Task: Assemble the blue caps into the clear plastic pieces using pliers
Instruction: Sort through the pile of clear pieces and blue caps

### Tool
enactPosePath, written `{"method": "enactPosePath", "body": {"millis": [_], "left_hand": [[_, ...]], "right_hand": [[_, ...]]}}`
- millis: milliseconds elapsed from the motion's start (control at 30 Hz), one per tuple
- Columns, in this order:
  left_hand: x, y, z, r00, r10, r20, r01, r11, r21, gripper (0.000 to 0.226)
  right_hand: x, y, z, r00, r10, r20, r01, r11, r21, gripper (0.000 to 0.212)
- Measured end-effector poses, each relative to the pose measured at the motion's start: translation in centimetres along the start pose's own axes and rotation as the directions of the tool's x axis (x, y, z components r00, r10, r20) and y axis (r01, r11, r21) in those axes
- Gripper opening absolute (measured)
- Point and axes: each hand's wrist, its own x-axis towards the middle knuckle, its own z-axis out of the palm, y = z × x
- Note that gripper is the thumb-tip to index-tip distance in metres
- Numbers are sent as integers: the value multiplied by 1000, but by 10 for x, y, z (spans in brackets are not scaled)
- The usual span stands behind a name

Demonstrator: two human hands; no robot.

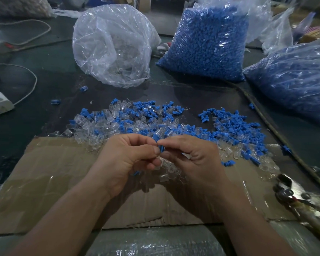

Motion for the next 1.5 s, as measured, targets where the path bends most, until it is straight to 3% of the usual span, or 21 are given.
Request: {"method": "enactPosePath", "body": {"millis": [567, 1067, 1333, 1500], "left_hand": [[0, -2, 1, 1000, -14, -28, 14, 1000, -4, 9], [1, -2, 2, 1000, -6, -25, 6, 1000, -4, 6], [3, -5, -3, 1000, -17, -10, 17, 999, -43, 6], [6, -7, -4, 1000, -14, -19, 13, 998, -63, 16]], "right_hand": [[-1, 3, 2, 995, -99, -20, 96, 988, -119, 23], [-1, 0, 1, 998, -63, -18, 61, 992, -112, 25], [-3, -28, -35, 959, 260, -111, -274, 951, -141, 41], [-46, -27, -95, 815, 517, -261, -578, 746, -331, 31]]}}
